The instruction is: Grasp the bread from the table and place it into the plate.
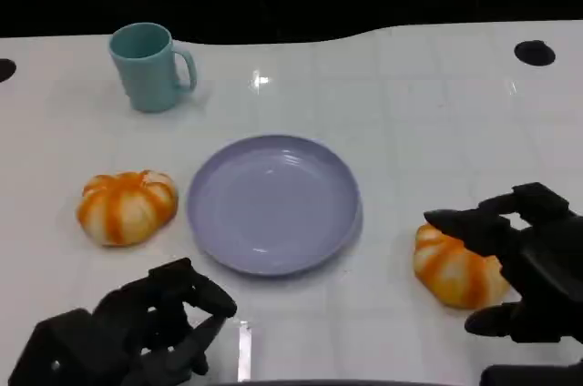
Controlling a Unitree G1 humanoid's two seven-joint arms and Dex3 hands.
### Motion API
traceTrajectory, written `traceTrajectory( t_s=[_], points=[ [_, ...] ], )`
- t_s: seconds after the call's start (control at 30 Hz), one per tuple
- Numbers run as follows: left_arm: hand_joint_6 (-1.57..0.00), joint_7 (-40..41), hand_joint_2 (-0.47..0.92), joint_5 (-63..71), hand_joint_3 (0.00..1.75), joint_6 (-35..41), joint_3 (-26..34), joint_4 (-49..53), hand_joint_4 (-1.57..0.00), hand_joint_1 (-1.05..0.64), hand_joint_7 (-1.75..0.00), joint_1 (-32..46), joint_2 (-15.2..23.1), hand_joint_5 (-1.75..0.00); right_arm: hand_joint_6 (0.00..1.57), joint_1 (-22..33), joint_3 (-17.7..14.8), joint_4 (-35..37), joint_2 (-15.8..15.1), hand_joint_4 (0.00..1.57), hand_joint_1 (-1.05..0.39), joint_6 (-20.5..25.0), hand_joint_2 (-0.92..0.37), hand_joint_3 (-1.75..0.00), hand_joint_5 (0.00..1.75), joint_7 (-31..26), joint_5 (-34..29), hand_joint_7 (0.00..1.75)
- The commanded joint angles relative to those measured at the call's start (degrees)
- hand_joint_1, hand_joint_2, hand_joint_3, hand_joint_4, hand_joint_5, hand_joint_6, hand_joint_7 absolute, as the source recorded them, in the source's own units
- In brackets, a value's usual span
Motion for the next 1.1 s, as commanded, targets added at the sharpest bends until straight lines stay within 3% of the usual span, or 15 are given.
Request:
traceTrajectory(
  t_s=[0.03,0.27,0.6,0.97,1.07,1.1],
  points=[
    [-0.67,0.0,0.83,-0.4,0.56,0.4,0.0,-1.3,-0.67,-0.37,-1.29,0.4,0.2,-1.75,0.34,-1.8,1.4,1.5,-1.0,0.0,-0.61,1.8,-0.75,0.0,0.7,0.6,-2.8,0.1],
    [-0.66,0.1,0.84,-0.2,0.57,1.4,-0.2,-2.3,-0.68,-0.36,-1.3,0.4,0.4,-1.75,0.36,-6.7,6.1,9.2,0.0,0.01,-0.59,4.9,-0.79,-0.02,0.69,1.0,-6.9,0.08],
    [-0.64,0.4,0.87,-0.1,0.54,1.8,-0.2,-2.7,-0.69,-0.4,-1.33,0.3,0.2,-1.75,0.39,-14.7,12.2,23.8,1.7,0.12,-0.58,7.7,-0.91,-0.01,0.46,-1.1,-8.1,0.01],
    [-0.63,0.5,0.89,-0.2,0.51,2.1,-0.3,-4.2,-0.66,-0.4,-1.34,1.5,0.1,-1.75,0.43,-19.3,15.3,35.8,3.5,0.24,-0.55,8.3,-0.92,-0.07,0.32,-7.8,-6.2,0.02],
    [-0.62,0.6,0.89,-0.2,0.5,2.4,-0.3,-4.6,-0.65,-0.4,-1.33,1.7,0.0,-1.75,0.67,-19.7,14.0,38.7,4.3,0.61,-0.42,4.9,-0.92,-0.03,0.3,-14.9,-3.0,0.07],
    [-0.62,0.6,0.89,-0.2,0.49,2.3,-0.3,-4.6,-0.66,-0.4,-1.33,1.7,0.0,-1.75,0.79,-19.7,13.3,39.8,4.6,0.78,-0.35,3.0,-0.91,-0.02,0.37,-17.6,-1.4,0.1]
  ],
)
